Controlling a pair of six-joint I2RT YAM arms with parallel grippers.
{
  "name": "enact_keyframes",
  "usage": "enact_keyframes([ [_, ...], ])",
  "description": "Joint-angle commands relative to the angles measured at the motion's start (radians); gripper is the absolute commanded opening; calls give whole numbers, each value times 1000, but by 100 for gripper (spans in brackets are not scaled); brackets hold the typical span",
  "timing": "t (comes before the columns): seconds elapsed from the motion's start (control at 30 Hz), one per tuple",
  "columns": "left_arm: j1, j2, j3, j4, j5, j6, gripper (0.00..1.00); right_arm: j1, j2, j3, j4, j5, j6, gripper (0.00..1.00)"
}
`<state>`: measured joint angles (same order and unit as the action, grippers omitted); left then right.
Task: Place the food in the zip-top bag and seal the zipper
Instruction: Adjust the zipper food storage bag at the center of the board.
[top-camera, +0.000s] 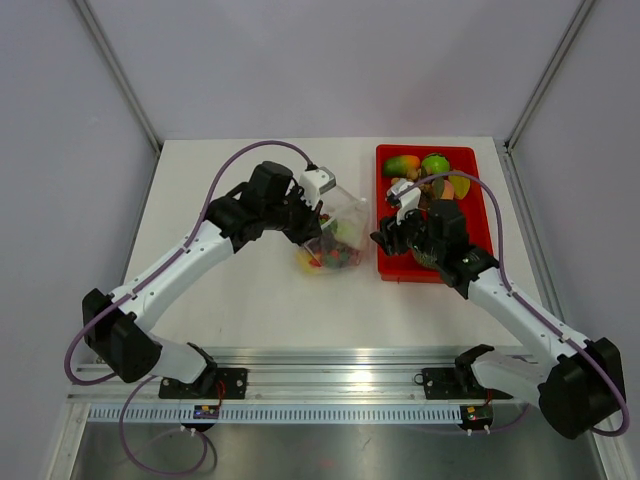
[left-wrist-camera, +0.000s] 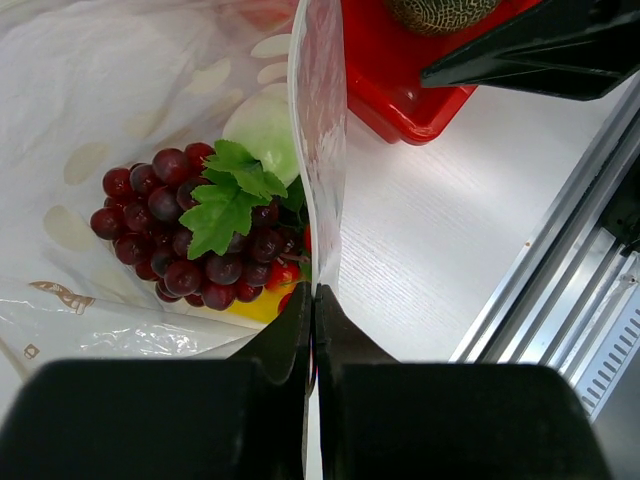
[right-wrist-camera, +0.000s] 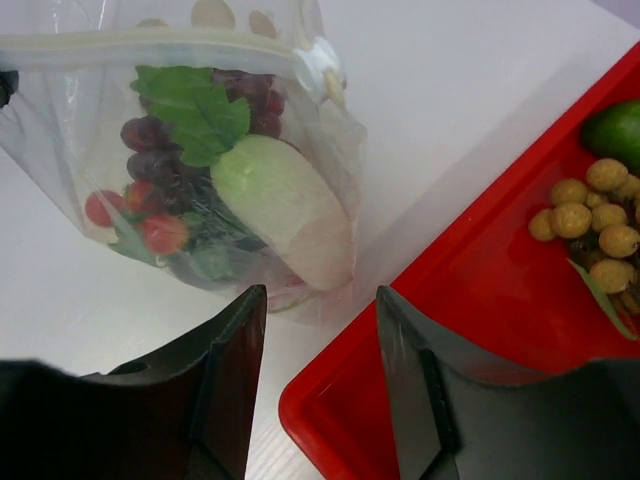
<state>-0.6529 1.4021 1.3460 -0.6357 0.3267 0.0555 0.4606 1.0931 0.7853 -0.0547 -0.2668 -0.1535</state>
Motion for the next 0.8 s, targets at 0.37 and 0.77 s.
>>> enact_keyframes([
  [0.37,1,-20,30,30,41,15,0,-4,172,127,217,-181,-167,55],
  [0.77,1,-15,47,-8,86,41,0,-5,174,104,328,-186,-139,0],
])
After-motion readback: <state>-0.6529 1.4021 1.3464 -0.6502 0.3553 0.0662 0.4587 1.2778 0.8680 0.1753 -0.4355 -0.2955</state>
